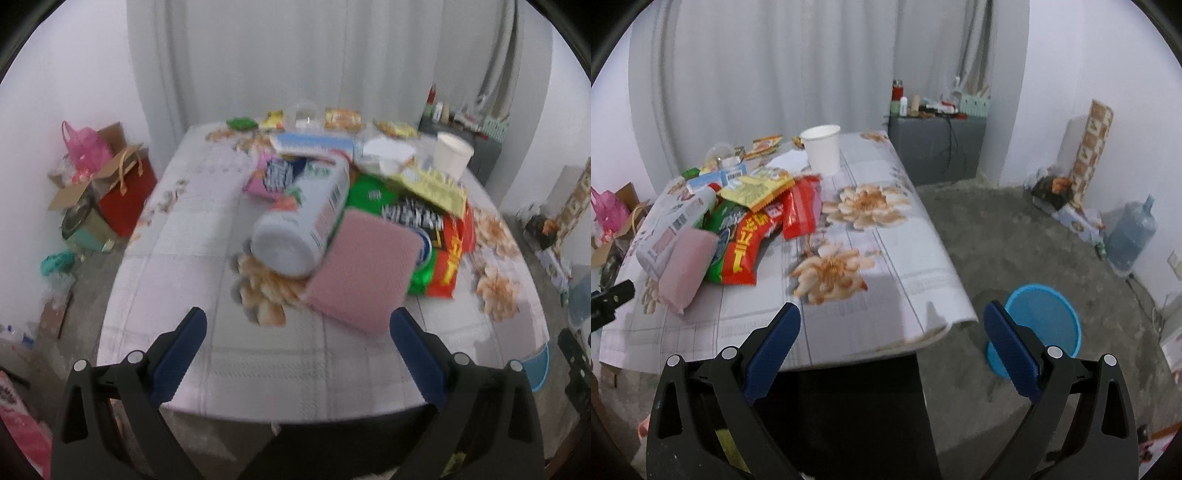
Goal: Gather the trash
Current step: 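Reach the left gripper to the pink knitted sponge and close on it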
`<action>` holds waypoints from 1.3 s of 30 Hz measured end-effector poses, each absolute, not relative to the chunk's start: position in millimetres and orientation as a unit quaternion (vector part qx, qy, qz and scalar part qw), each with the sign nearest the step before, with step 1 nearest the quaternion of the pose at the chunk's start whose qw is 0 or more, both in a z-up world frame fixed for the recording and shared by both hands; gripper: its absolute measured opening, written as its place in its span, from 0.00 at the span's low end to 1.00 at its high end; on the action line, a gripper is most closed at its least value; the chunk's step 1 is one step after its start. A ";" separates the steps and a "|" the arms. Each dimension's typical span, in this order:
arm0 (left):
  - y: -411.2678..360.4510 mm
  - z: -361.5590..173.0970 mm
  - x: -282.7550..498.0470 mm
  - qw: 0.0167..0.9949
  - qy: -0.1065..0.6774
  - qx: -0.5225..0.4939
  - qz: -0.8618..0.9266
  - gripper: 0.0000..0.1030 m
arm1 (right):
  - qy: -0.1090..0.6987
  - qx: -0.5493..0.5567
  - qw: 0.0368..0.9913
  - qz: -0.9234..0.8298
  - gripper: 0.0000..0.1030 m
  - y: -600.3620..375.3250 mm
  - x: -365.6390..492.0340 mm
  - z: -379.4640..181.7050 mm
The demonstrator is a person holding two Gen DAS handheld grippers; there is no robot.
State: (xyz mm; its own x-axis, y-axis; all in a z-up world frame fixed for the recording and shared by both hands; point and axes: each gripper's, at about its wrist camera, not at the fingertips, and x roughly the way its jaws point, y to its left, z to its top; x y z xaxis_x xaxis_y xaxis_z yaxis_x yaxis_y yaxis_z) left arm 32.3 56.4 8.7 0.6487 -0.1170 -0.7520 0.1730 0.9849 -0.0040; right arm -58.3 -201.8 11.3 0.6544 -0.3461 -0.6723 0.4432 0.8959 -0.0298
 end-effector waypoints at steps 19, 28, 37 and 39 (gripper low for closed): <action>14.0 -27.0 30.9 0.887 0.355 0.112 -0.274 0.94 | 0.393 0.118 0.898 -0.160 0.92 -206.9 -12.4 -4.1; -34.0 -57.6 24.2 0.879 0.270 0.325 -0.222 0.84 | 0.409 0.145 0.889 -0.146 0.92 -220.2 11.6 -5.4; -35.8 -68.7 34.6 0.876 0.272 0.341 -0.204 0.56 | 0.385 0.295 0.874 -0.021 0.86 -245.3 56.2 9.0; -34.9 -69.1 35.3 0.877 0.271 0.343 -0.198 0.52 | 0.384 0.336 0.860 0.016 0.83 -248.4 69.5 8.7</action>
